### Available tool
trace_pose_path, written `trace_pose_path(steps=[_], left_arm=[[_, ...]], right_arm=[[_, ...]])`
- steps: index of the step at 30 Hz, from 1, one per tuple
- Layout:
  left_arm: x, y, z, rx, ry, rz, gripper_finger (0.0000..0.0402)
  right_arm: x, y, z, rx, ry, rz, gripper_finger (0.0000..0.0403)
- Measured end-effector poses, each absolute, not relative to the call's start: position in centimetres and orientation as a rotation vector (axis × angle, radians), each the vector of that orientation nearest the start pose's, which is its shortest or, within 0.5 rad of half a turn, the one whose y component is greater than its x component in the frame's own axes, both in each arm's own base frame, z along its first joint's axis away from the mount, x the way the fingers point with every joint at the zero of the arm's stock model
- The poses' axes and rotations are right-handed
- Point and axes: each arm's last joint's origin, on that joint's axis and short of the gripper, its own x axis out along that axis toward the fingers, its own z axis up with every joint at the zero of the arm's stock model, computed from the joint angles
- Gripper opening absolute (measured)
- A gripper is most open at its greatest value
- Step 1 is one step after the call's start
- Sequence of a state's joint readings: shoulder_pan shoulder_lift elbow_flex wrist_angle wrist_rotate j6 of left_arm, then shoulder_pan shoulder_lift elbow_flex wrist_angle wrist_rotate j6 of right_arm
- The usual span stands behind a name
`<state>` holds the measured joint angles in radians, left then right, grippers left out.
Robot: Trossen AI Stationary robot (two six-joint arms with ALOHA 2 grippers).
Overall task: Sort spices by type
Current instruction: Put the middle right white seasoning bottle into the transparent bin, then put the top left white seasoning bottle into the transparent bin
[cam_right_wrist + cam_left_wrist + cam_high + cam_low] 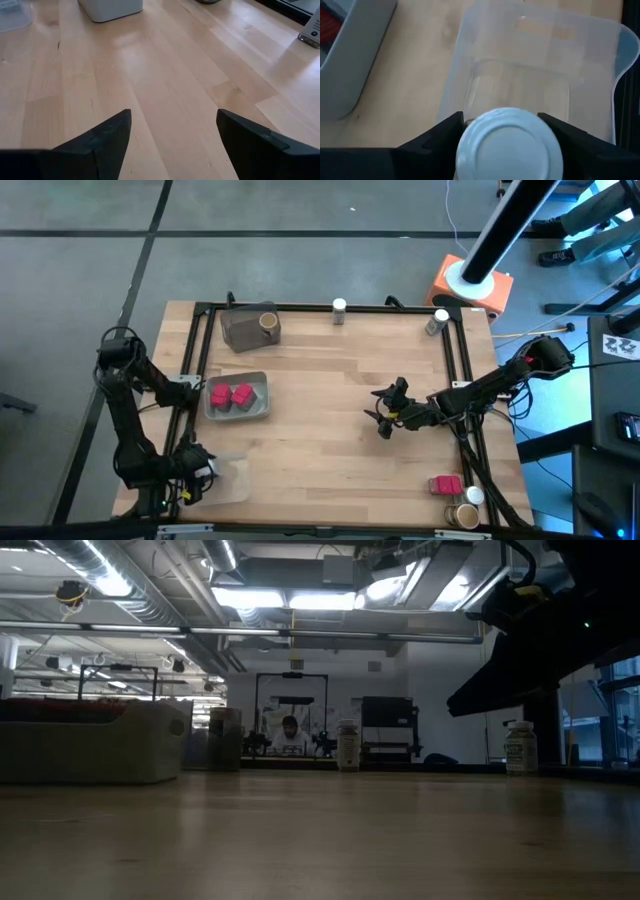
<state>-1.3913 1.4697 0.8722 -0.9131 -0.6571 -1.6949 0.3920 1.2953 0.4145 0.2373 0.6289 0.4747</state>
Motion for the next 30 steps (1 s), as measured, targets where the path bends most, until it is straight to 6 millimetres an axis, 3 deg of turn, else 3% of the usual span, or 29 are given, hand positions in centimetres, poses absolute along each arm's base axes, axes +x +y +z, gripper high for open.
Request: trace_pose_path(steps=[8, 16, 22, 30], left_arm=[[6.4, -21.3, 21.8, -0.363, 0.861, 0.152, 0.024], [7.6, -18.4, 25.2, -0.471, 0.764, 0.136, 0.0241], [9.6, -16.1, 26.8, -0.455, 0.59, 0.218, 0.0241], [13.4, -12.8, 27.1, -0.373, 0.542, 0.416, 0.0241]], right_arm=[[21.3, 7.0, 15.2, 0.142, 0.497, -0.343, 0.0293], [21.3, 7.0, 15.2, 0.14, 0.497, -0.342, 0.0293], [21.3, 7.0, 15.2, 0.107, 0.499, -0.343, 0.0293], [21.5, 7.0, 15.5, 0.109, 0.473, -0.334, 0.0293]])
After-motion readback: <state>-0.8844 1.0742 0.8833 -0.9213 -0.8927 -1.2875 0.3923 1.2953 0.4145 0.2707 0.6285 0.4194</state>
